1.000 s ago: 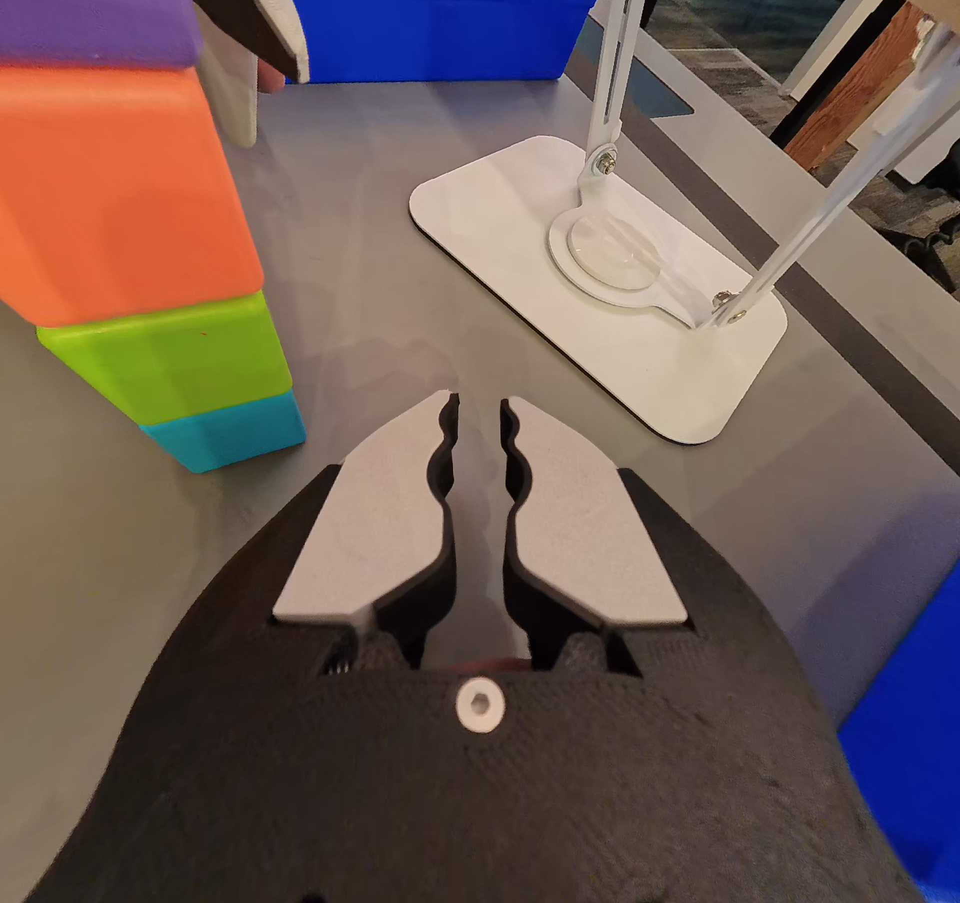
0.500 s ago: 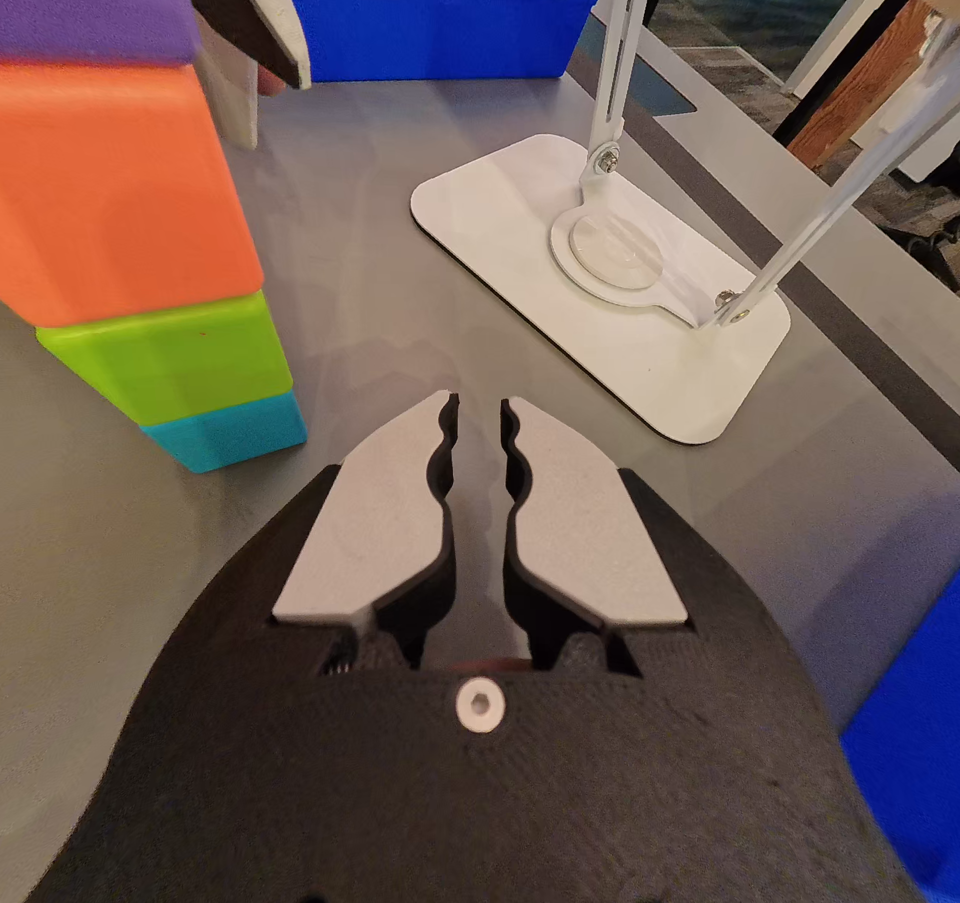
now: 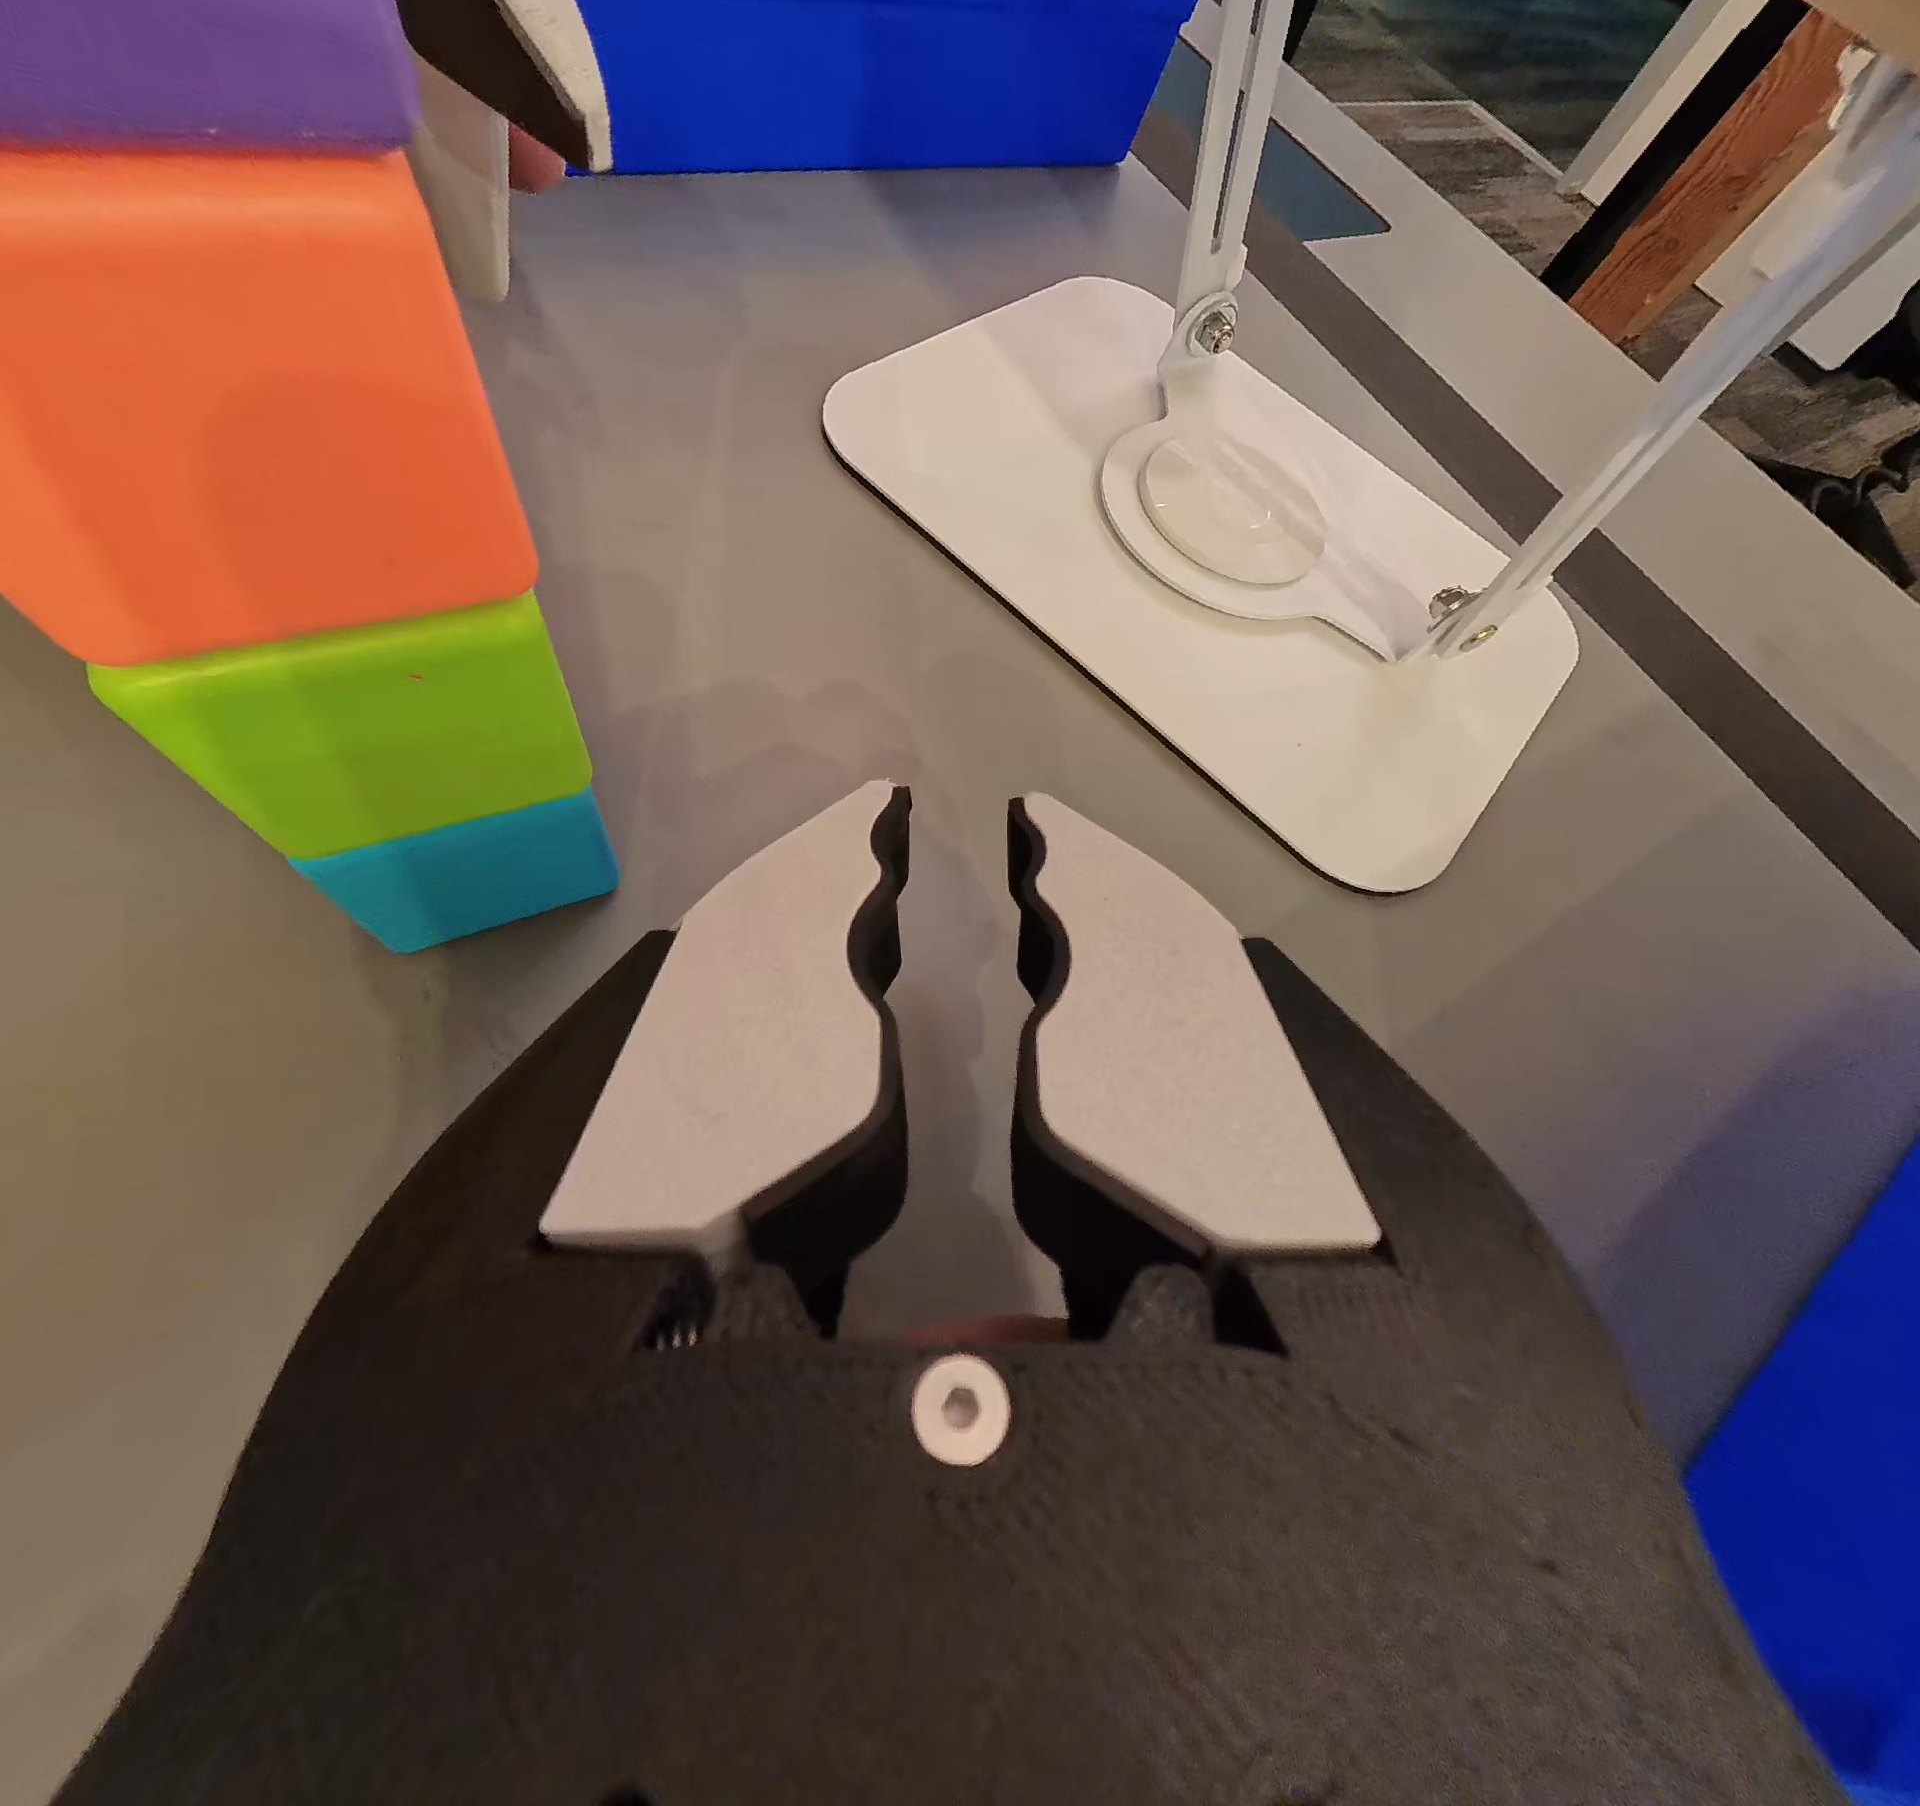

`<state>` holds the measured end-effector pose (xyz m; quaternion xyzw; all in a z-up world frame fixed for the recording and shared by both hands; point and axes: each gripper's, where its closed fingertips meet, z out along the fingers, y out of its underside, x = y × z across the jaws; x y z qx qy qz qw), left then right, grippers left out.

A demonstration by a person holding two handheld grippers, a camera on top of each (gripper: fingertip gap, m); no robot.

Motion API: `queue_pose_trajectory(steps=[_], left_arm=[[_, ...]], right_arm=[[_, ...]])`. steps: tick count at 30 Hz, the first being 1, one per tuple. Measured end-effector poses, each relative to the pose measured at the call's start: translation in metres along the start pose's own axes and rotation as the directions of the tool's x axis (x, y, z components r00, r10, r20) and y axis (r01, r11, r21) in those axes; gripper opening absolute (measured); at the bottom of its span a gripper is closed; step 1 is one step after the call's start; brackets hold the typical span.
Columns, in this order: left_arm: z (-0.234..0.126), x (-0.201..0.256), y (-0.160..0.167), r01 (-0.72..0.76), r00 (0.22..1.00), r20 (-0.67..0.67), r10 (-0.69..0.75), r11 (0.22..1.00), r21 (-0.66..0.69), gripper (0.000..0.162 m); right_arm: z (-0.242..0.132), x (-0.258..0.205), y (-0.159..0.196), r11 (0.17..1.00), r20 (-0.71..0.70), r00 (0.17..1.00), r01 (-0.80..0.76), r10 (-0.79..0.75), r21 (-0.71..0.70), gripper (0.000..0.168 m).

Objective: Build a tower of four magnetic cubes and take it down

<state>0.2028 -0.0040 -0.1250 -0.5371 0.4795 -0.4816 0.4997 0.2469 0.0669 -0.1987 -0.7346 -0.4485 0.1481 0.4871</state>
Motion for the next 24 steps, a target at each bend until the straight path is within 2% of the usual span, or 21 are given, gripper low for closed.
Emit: queue_pose_trajectory(steps=[24], left_arm=[[0.0006,0.0005,-0.0006,0.001,1.0,0.002,-0.001,1.0,0.002,0.08]], right_arm=[[0.0008,-0.0012,0.0004,1.0,0.002,1.0,0.006,-0.006,-0.005,0.018]])
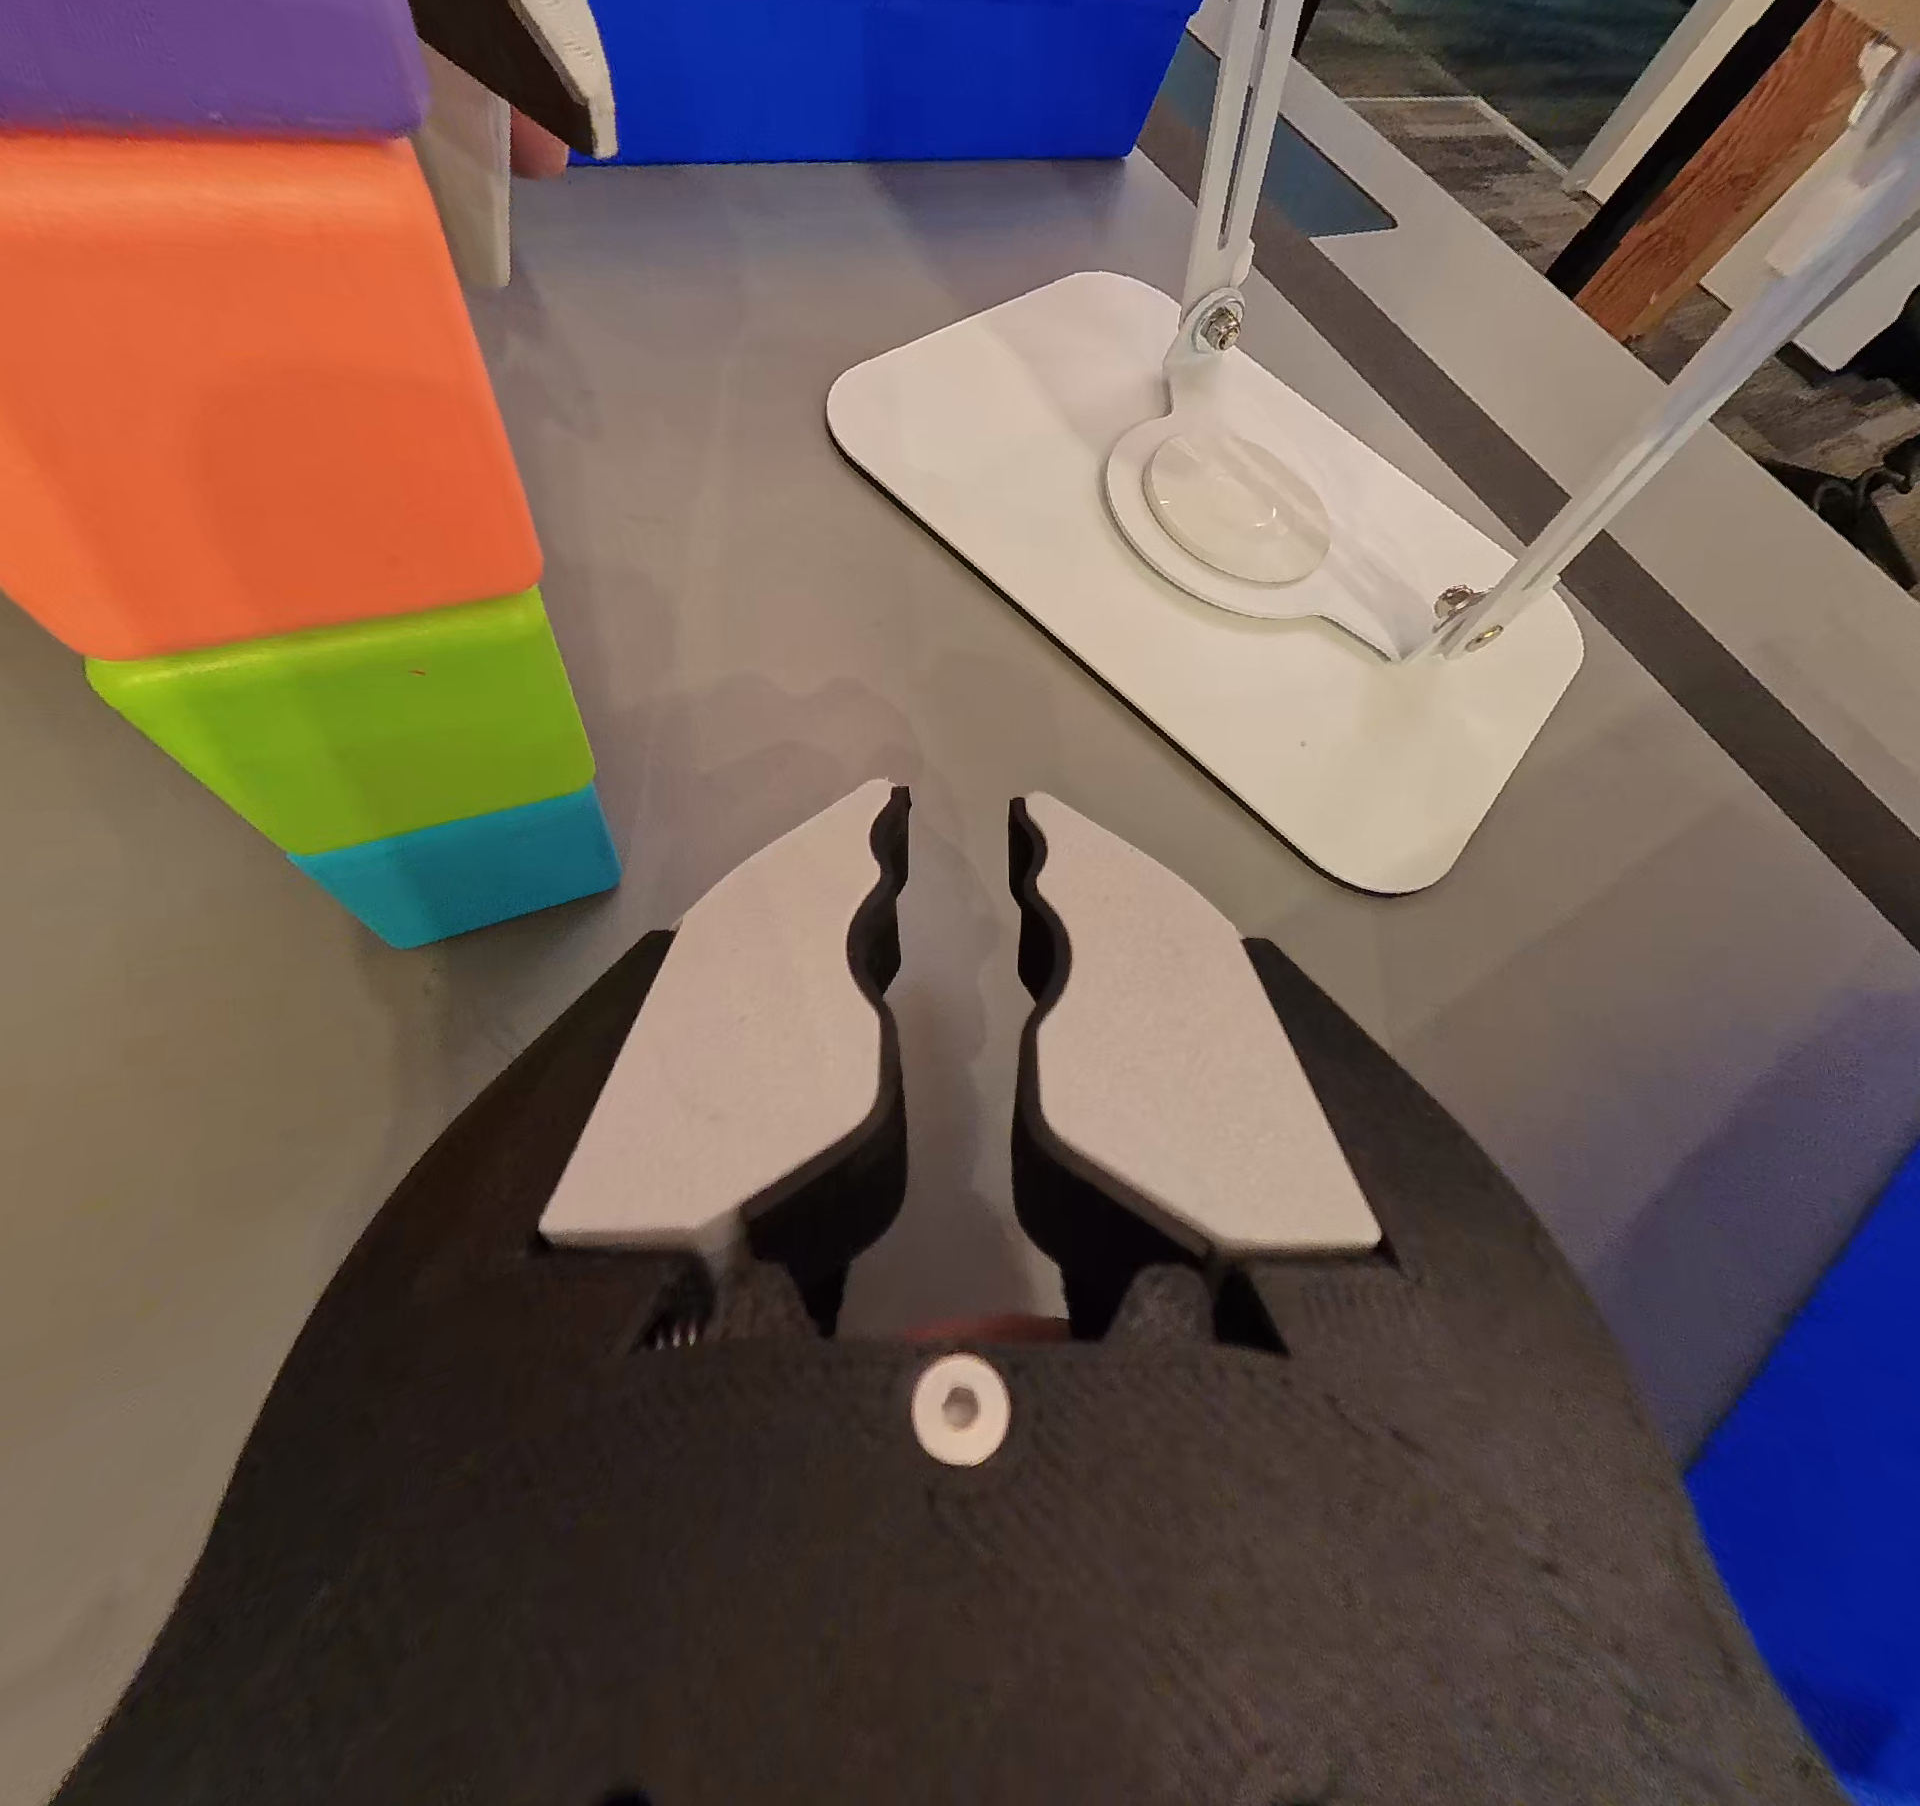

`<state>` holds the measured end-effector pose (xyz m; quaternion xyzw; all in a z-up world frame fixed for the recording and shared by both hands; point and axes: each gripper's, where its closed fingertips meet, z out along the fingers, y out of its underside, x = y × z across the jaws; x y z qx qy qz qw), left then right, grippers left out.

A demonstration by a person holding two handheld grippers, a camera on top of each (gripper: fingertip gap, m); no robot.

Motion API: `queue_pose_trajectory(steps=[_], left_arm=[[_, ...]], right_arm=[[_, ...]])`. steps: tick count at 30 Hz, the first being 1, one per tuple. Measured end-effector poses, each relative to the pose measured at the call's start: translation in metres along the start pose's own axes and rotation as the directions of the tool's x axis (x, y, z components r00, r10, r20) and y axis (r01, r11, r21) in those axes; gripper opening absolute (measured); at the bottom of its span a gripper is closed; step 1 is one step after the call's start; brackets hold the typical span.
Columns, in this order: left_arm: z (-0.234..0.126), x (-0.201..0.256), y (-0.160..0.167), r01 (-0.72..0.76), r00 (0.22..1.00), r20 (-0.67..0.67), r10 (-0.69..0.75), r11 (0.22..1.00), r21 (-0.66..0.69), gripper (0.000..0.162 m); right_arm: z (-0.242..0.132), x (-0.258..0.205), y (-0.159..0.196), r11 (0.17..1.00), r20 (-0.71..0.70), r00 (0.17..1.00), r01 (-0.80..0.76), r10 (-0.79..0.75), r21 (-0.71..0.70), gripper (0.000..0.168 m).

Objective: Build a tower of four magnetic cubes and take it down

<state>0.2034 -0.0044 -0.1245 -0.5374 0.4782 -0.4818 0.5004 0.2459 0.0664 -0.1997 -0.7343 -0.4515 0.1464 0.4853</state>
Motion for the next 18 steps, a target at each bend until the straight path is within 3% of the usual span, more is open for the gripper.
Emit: queue_pose_trajectory(steps=[18], left_arm=[[0.0022,-0.0029,0.0025,0.011,1.0,0.002,-0.011,1.0,-0.002,0.069]], right_arm=[[-0.0001,0.0017,0.0002,1.0,-0.005,1.0,-0.003,0.003,0.0,0.019]])
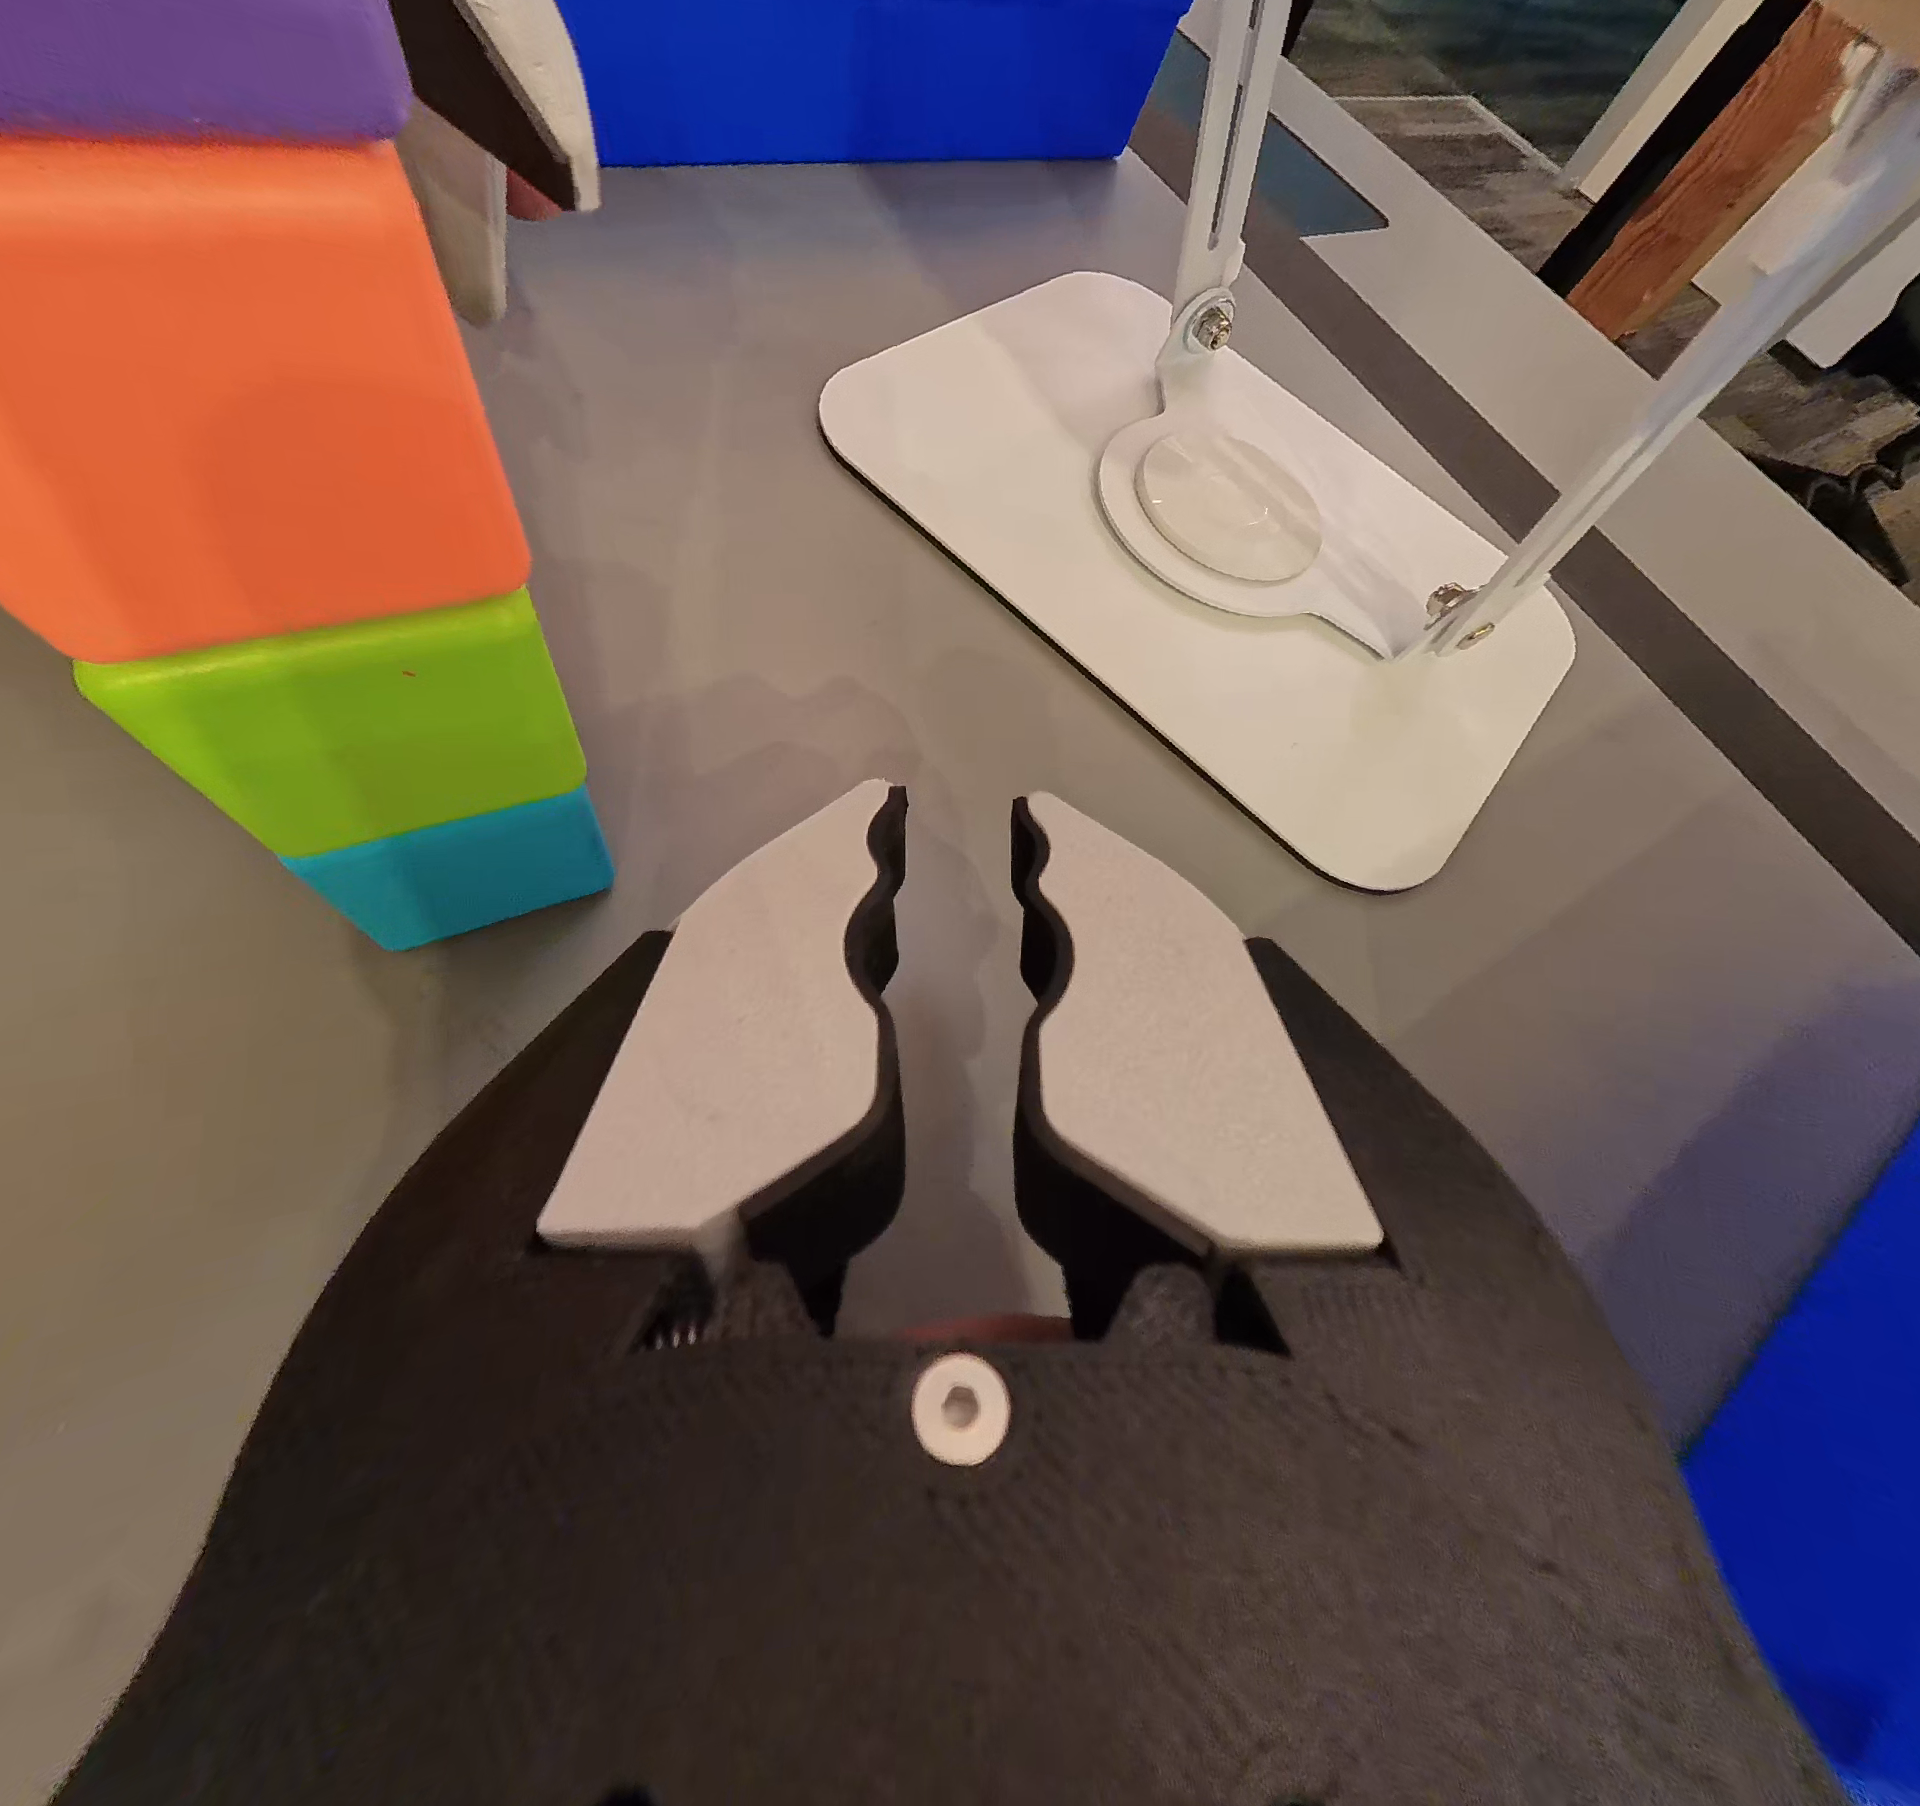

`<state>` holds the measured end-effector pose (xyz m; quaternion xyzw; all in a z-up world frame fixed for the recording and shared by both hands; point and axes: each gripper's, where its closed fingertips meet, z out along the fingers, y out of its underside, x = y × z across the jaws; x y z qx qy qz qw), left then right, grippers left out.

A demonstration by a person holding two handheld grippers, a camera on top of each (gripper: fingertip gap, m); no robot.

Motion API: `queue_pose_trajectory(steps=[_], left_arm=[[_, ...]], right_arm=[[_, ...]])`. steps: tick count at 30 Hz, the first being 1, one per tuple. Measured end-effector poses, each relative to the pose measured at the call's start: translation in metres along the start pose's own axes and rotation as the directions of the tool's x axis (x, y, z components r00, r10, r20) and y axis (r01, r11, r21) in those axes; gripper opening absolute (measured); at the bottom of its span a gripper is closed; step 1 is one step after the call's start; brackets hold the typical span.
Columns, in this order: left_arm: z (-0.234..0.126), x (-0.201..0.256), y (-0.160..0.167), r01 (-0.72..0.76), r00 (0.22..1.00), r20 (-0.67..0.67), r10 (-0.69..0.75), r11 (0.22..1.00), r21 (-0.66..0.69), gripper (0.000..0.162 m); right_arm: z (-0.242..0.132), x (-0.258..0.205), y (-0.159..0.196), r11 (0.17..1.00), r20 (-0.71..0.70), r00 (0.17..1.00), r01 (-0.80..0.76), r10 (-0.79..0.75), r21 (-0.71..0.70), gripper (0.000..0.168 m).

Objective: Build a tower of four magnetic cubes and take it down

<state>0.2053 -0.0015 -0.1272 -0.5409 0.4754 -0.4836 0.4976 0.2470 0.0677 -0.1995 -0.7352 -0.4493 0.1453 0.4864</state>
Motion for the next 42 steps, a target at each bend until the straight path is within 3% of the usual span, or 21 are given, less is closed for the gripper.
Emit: queue_pose_trajectory(steps=[7,12,16,21,25,33,42], left_arm=[[0.005,-0.001,0.004,0.006,1.0,-0.006,-0.006,1.0,-0.009,0.05],[0.004,-0.003,0.004,0.02,1.0,-0.012,-0.021,1.0,-0.005,0.05],[0.005,-0.002,0.004,0.002,1.0,-0.007,-0.002,1.0,-0.013,0.05],[0.006,-0.002,0.004,-0.009,1.0,0.005,0.009,1.0,-0.019,0.05],[0.007,-0.002,0.004,-0.017,1.0,0.015,0.018,0.999,-0.027,0.05],[0.007,-0.002,0.004,-0.014,1.0,0.015,0.014,1.0,-0.024,0.05],[0.007,-0.005,0.005,0.009,1.0,0.018,-0.008,1.0,-0.025,0.05]], right_arm=[[-0.001,0.0,-0.002,1.0,-0.003,1.0,0.001,-0.001,0.007,0.019],[-0.01,0.004,-0.012,0.999,-0.01,1.0,-0.001,0.001,0.046,0.024],[-0.038,0.008,-0.043,0.986,0.004,1.0,0.004,-0.005,0.165,0.038],[-0.077,-0.013,-0.085,0.967,0.121,0.991,0.027,-0.059,0.254,0.061],[-0.08,-0.042,-0.105,0.976,0.204,0.962,0.153,-0.183,0.156,0.074],[-0.046,-0.061,-0.109,0.979,0.366,0.915,0.199,-0.166,-0.053,0.052],[-0.043,-0.06,-0.115,0.988,0.377,0.916,0.153,-0.136,-0.018,0.051]])
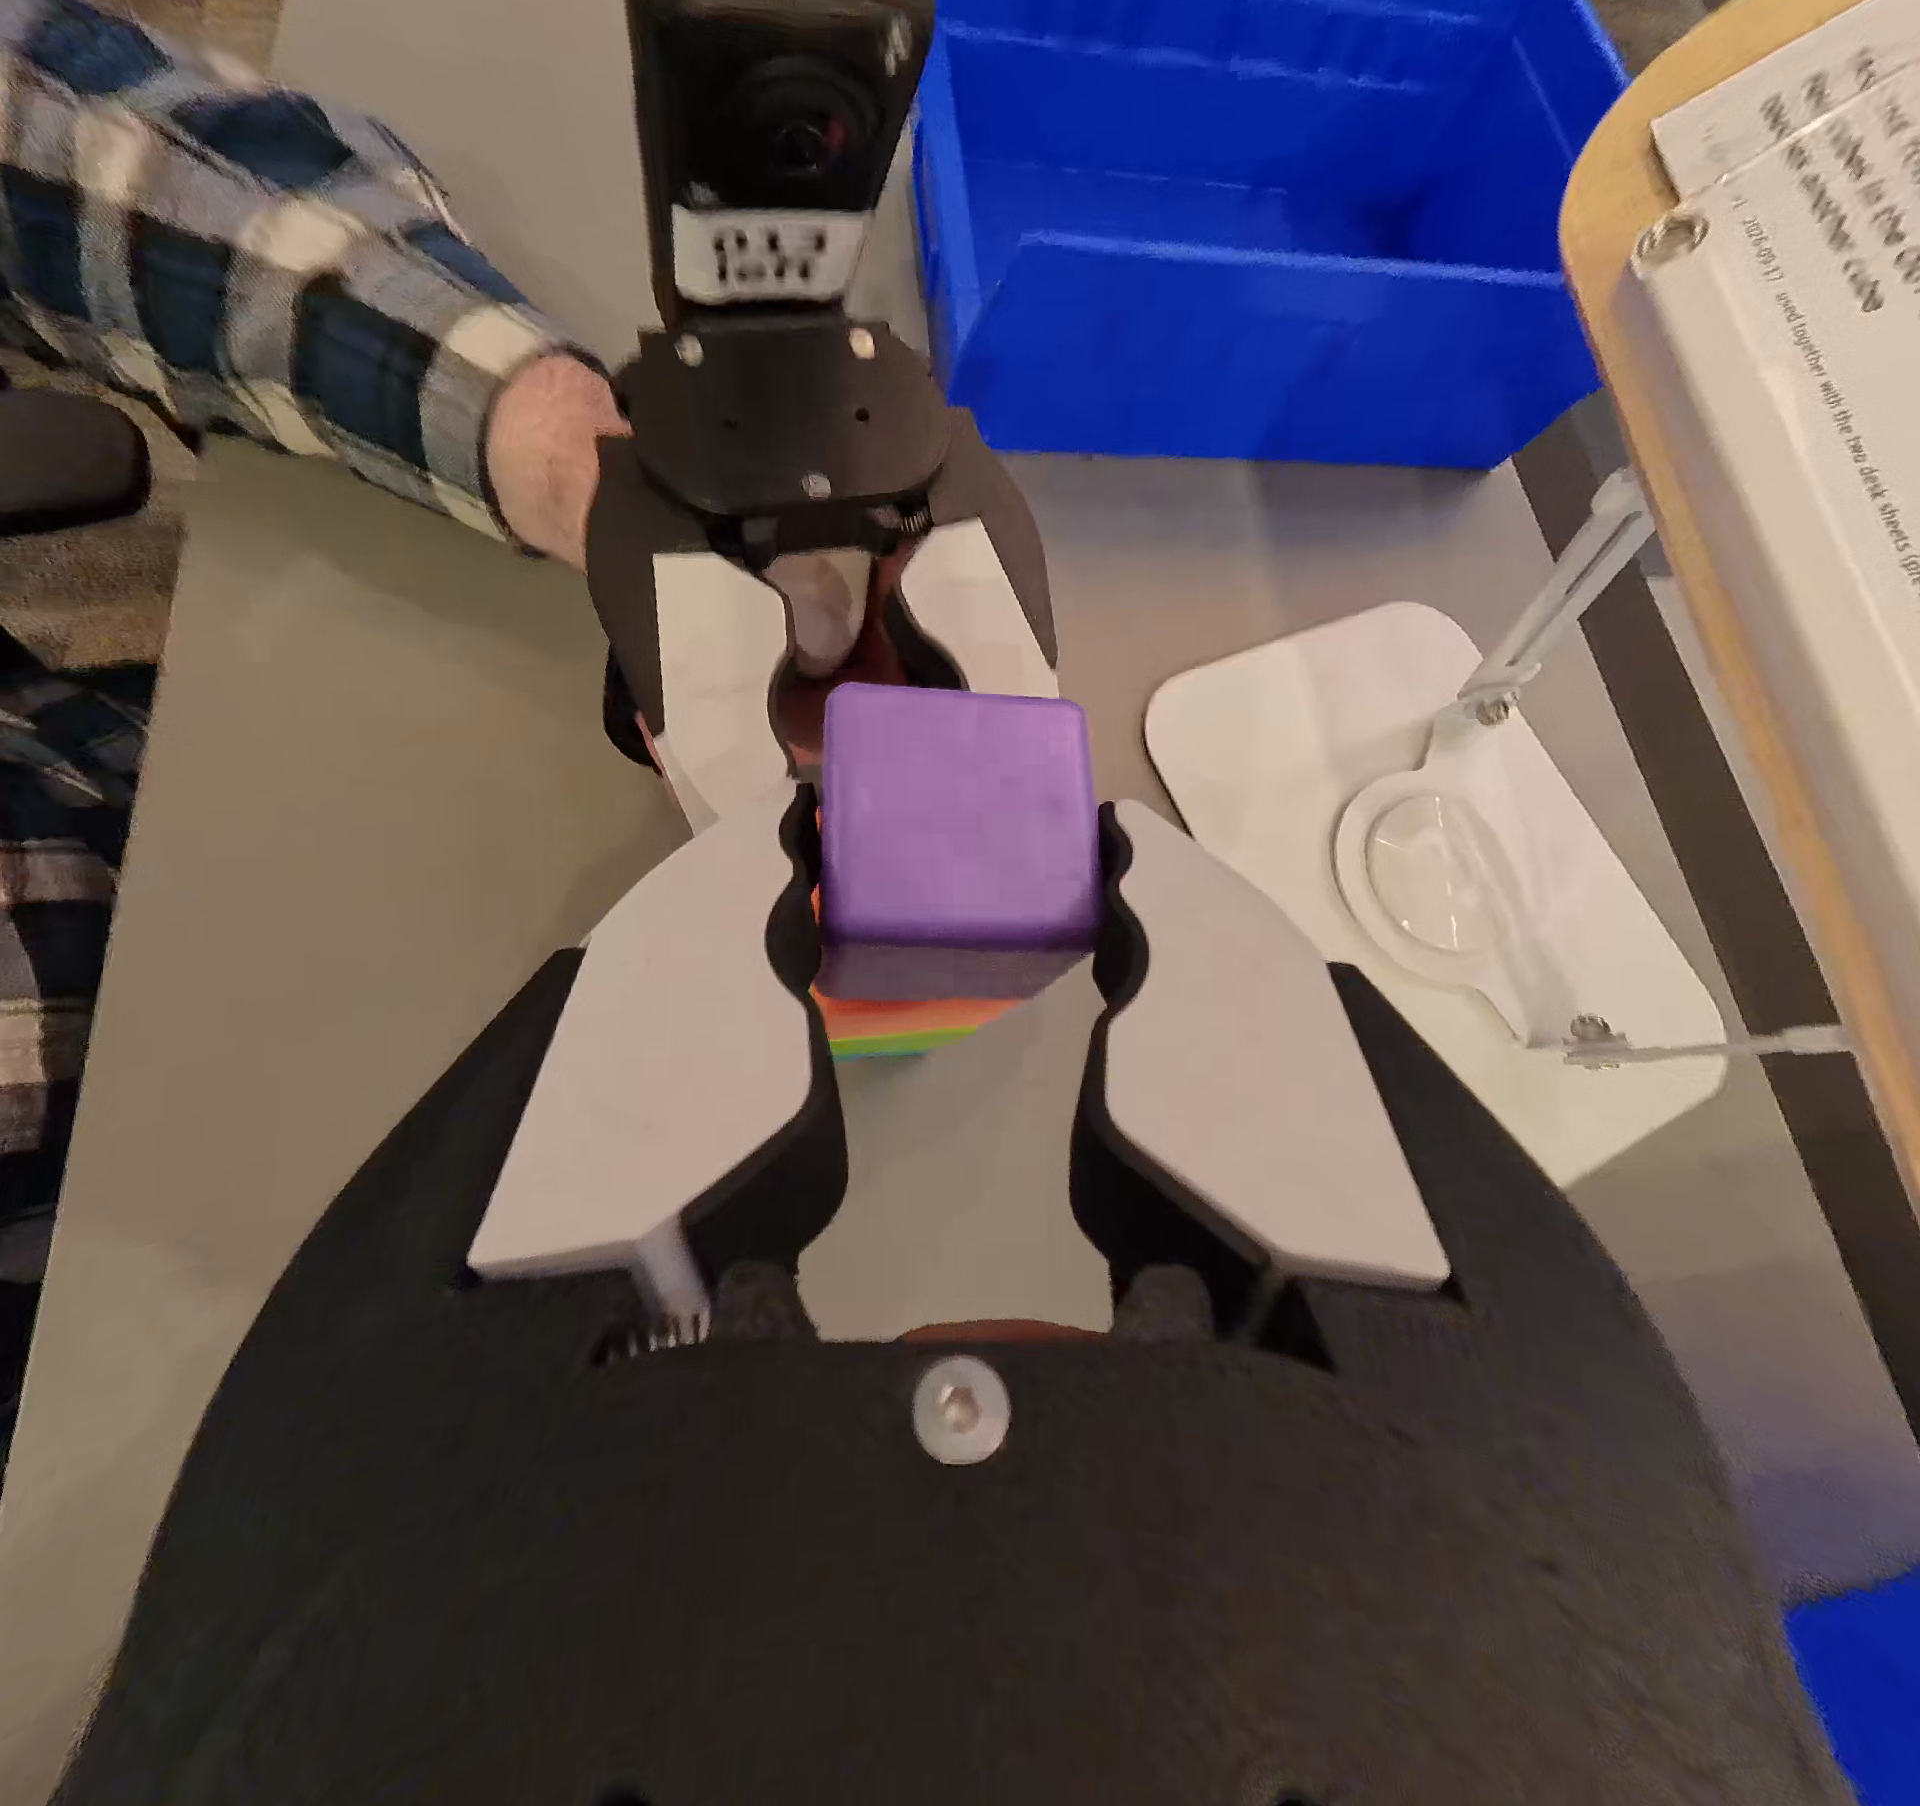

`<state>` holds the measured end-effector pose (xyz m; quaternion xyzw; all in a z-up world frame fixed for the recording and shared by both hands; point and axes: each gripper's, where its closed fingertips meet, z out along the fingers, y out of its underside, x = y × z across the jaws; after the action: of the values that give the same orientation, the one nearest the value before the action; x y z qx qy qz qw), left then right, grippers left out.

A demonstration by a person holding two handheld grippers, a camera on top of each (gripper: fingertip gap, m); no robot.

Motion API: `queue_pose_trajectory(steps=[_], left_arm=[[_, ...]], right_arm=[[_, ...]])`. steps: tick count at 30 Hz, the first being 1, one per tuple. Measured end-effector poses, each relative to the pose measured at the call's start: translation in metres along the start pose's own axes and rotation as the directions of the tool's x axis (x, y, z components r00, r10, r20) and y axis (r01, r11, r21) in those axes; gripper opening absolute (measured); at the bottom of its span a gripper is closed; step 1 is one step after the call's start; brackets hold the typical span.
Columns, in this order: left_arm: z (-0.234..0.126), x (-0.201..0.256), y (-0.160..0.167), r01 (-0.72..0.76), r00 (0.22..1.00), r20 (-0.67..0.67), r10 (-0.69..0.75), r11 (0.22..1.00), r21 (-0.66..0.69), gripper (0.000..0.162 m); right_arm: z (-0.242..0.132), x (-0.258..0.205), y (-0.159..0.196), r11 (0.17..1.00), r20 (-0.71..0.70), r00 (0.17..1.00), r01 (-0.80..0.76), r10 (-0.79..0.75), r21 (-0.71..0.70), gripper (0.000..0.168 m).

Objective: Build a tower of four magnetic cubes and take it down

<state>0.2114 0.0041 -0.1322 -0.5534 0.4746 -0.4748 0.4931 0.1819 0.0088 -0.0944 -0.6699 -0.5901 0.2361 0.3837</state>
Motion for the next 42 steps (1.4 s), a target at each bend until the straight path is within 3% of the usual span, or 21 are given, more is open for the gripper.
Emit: queue_pose_trajectory(steps=[4,9,13,18,23,30,36,42], left_arm=[[0.0,0.001,0.0,-0.008,1.0,-0.002,0.008,1.0,-0.005,0.05],[0.0,0.001,0.0,-0.018,1.0,0.001,0.018,1.0,-0.011,0.05],[0.0,0.001,0.0,-0.017,1.0,0.0,0.017,1.0,-0.014,0.049],[0.0,0.001,0.0,-0.021,1.0,0.001,0.021,1.0,-0.014,0.049],[0.0,0.001,0.0,-0.021,1.0,0.0,0.021,1.0,-0.015,0.049],[0.0,0.001,0.0,-0.019,1.0,-0.004,0.019,1.0,-0.014,0.05],[0.0,0.001,0.0,-0.017,1.0,-0.009,0.017,1.0,-0.012,0.05],[0.0,0.001,0.001,-0.019,1.0,-0.006,0.019,1.0,-0.013,0.05]], right_arm=[[-0.028,0.013,-0.035,0.979,-0.026,0.998,-0.055,0.061,0.194,0.051],[-0.097,0.068,-0.046,0.963,-0.253,0.961,-0.041,0.111,0.265,0.051],[-0.156,0.142,-0.005,0.966,-0.528,0.822,-0.101,0.215,0.236,0.051],[-0.197,0.225,0.068,0.908,-0.643,0.642,-0.273,0.417,0.317,0.051],[-0.173,0.289,0.15,0.848,-0.657,0.553,-0.445,0.513,0.287,0.052],[-0.109,0.331,0.244,0.774,-0.686,0.522,-0.626,0.506,0.095,0.052],[-0.086,0.334,0.275,0.737,-0.728,0.561,-0.667,0.394,-0.115,0.053],[-0.083,0.33,0.284,0.689,-0.726,0.573,-0.699,0.382,-0.189,0.055]])
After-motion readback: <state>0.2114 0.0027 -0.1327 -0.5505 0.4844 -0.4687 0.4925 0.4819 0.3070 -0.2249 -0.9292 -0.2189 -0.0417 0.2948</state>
